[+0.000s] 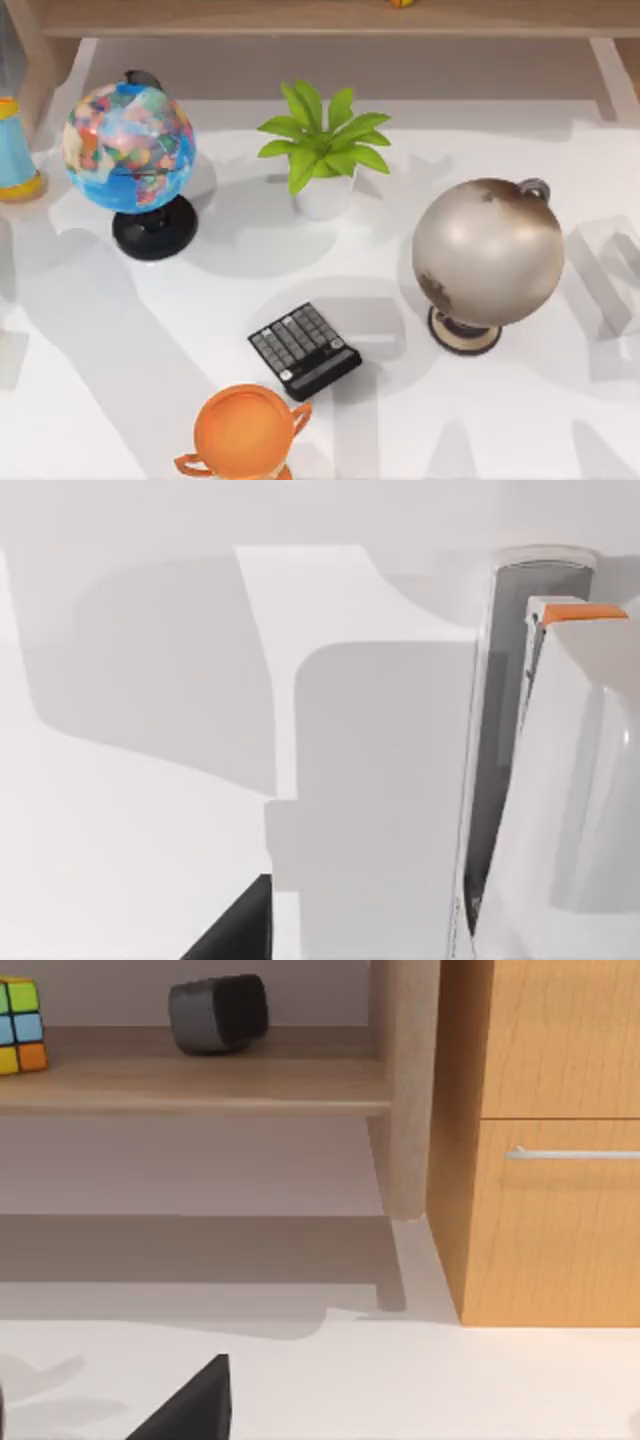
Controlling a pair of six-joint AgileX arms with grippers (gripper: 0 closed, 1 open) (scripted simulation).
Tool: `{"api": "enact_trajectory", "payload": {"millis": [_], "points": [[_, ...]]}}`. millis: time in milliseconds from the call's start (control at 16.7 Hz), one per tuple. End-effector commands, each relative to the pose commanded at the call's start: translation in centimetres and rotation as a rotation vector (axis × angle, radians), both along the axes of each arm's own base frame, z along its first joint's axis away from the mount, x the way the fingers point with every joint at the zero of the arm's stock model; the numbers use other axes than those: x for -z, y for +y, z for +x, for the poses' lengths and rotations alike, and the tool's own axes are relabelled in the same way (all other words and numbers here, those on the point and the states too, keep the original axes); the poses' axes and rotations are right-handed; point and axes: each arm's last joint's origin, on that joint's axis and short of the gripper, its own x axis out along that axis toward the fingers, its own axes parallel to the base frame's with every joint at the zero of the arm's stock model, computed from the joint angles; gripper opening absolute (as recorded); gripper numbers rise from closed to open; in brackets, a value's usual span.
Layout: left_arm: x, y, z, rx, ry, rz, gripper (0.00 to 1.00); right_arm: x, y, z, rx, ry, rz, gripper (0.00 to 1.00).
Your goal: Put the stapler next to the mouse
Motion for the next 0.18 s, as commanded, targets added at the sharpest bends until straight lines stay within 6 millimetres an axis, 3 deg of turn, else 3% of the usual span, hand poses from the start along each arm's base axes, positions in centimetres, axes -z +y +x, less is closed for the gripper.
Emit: {"api": "enact_trajectory", "payload": {"millis": [180], "points": [[0.0, 0.0, 0.0, 0.0, 0.0, 0.0, 1.0, 0.0, 0.0, 0.0, 0.0, 0.0, 0.0, 1.0]]}}
